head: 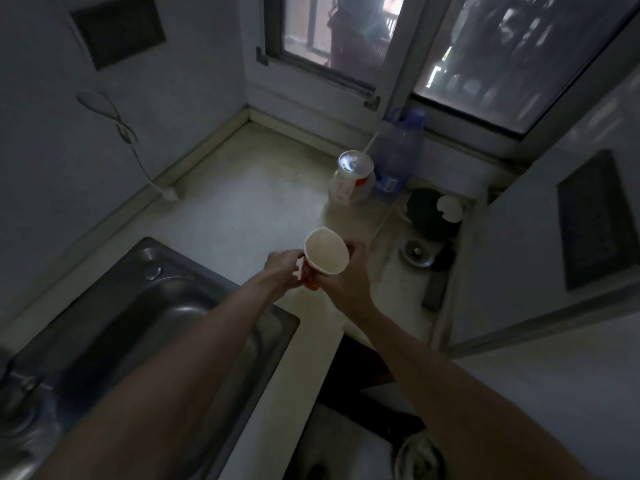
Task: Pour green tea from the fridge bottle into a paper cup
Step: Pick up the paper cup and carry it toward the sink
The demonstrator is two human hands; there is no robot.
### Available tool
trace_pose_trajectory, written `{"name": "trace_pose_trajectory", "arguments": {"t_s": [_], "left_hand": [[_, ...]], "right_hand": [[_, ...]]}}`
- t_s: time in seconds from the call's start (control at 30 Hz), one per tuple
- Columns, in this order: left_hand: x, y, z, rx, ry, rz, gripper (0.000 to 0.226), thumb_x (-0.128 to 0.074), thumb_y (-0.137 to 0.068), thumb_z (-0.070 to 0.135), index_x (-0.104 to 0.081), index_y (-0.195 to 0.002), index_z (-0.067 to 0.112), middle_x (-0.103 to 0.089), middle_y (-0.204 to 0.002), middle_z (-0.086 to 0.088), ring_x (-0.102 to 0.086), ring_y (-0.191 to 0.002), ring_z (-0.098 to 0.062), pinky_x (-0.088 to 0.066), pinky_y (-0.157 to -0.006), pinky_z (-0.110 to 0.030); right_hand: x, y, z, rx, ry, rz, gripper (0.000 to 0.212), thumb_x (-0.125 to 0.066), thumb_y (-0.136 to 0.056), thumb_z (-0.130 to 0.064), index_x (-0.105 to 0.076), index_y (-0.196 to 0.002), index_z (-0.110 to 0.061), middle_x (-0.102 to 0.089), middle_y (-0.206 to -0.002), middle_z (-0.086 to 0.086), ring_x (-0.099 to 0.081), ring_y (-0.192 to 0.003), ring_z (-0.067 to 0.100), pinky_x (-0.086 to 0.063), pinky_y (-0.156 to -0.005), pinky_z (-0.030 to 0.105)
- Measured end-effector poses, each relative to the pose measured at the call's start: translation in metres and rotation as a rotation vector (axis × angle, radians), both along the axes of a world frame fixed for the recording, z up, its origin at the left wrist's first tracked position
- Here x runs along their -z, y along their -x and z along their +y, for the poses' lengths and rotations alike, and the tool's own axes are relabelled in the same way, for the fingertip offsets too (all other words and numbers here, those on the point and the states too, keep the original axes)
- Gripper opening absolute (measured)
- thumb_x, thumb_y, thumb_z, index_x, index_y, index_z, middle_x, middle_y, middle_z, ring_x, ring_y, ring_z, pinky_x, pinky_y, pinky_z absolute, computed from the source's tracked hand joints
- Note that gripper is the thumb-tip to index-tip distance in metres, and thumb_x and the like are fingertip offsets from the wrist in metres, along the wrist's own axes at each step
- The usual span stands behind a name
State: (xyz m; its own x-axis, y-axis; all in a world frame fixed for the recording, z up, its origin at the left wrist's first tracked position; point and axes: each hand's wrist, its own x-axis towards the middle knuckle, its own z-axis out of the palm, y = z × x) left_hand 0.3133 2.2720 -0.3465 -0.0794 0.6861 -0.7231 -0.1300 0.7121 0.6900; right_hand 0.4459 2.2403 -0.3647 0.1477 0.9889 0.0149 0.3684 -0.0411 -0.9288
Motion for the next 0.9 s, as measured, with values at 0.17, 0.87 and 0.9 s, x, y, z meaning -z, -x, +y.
{"name": "trace_pose_trajectory", "arguments": {"t_s": [0.17,0.87,0.9], "left_hand": [[0.005,-0.005,0.007,-0.001,-0.018,-0.004,0.023,-0.053,-0.090,0.006,-0.063,-0.107,-0.005,-0.062,-0.107,-0.023,-0.061,-0.088,-0.035,-0.054,-0.069,-0.039],[0.016,0.006,0.010,0.022,-0.062,0.131,0.028,-0.051,-0.095,0.019,-0.060,-0.115,0.002,-0.059,-0.113,-0.017,-0.057,-0.105,-0.033,-0.053,-0.075,-0.035],[0.012,0.007,0.009,0.029,-0.089,0.171,0.024,-0.049,-0.096,0.019,-0.061,-0.110,0.003,-0.058,-0.107,-0.014,-0.056,-0.104,-0.032,-0.052,-0.076,-0.036]], "right_hand": [[0.011,-0.002,0.009,-0.017,0.026,-0.003,0.081,-0.092,-0.060,-0.014,-0.037,-0.120,-0.012,-0.048,-0.103,-0.015,-0.057,-0.091,-0.002,-0.048,-0.066,0.005],[0.020,-0.009,0.017,-0.148,0.057,-0.138,0.109,-0.090,-0.061,-0.038,-0.023,-0.144,-0.018,-0.052,-0.130,-0.002,-0.053,-0.116,0.012,-0.051,-0.095,0.031],[0.015,-0.012,0.016,-0.160,0.066,-0.142,0.110,-0.090,-0.062,-0.040,-0.022,-0.146,-0.018,-0.051,-0.132,-0.002,-0.051,-0.118,0.012,-0.050,-0.095,0.029]]}}
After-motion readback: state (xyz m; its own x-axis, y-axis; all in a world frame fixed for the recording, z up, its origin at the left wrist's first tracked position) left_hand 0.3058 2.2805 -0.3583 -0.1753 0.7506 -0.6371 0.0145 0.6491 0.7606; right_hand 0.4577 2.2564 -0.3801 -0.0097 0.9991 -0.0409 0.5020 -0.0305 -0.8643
